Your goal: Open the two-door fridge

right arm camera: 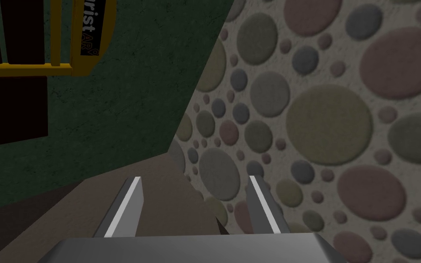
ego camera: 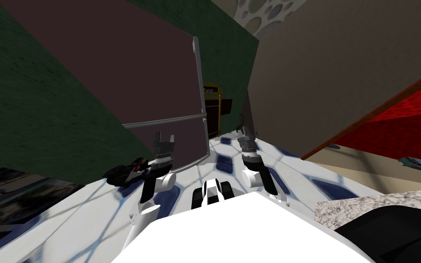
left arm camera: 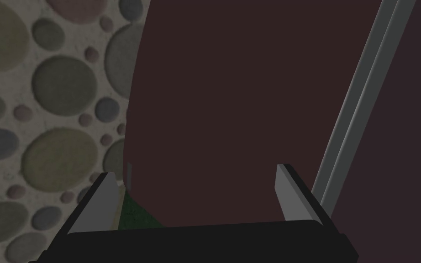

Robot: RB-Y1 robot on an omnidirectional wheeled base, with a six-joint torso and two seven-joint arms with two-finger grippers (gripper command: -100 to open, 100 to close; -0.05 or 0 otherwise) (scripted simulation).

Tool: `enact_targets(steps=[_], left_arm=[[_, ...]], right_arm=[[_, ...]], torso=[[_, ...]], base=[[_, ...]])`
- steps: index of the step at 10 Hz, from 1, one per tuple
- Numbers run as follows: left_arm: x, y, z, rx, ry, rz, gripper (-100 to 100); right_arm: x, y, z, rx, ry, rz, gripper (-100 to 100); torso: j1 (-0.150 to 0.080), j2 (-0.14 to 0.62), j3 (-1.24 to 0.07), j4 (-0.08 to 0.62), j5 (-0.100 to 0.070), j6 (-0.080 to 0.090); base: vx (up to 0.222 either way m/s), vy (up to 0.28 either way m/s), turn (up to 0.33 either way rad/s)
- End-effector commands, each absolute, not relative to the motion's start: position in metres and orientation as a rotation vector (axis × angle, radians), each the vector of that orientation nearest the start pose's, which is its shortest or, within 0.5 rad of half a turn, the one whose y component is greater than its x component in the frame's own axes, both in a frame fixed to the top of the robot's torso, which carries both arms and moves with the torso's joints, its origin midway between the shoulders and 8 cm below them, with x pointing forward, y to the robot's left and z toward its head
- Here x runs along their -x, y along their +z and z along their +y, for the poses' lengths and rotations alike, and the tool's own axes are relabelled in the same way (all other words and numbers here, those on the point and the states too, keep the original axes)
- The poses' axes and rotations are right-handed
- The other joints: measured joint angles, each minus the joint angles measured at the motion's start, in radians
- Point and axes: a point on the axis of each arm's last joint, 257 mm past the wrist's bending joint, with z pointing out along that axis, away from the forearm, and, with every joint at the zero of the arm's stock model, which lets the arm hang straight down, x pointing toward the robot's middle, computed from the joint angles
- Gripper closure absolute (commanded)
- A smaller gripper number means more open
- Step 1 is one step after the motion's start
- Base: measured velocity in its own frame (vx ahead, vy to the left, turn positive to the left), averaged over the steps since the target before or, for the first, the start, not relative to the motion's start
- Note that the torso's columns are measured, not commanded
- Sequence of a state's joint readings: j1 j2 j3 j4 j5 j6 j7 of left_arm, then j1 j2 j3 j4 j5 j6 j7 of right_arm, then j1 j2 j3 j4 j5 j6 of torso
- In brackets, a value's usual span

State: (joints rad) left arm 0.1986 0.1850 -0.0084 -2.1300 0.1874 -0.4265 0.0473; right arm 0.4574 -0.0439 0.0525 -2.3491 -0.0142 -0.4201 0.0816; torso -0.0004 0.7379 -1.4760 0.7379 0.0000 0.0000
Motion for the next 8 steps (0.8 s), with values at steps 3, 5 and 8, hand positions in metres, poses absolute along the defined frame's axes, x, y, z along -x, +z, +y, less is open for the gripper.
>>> enact_targets(steps=[3, 5, 8], left_arm=[[-0.454, 0.048, 0.258, 0.678, -1.604, 0.683, -100], [-0.474, 0.047, 0.26, 0.706, -1.619, 0.702, -100], [-0.494, 0.06, 0.258, 0.713, -1.648, 0.706, -100]], right_arm=[[-0.348, 0.053, -0.253, -0.588, 1.311, 0.643, 0], [-0.348, 0.053, -0.253, -0.588, 1.311, 0.643, 0], [-0.348, 0.053, -0.253, -0.588, 1.311, 0.643, 0]], torso=[[0.001, 0.0, 0.0, 0.0, 0.0, 0.0], [0.001, 0.001, 0.0, 0.0, 0.0, 0.0], [0.0, -0.001, 0.0, 0.0, 0.0, 0.0]], base=[[0.02, -0.051, -0.007], [0.021, -0.052, -0.005], [0.024, -0.053, -0.005]])
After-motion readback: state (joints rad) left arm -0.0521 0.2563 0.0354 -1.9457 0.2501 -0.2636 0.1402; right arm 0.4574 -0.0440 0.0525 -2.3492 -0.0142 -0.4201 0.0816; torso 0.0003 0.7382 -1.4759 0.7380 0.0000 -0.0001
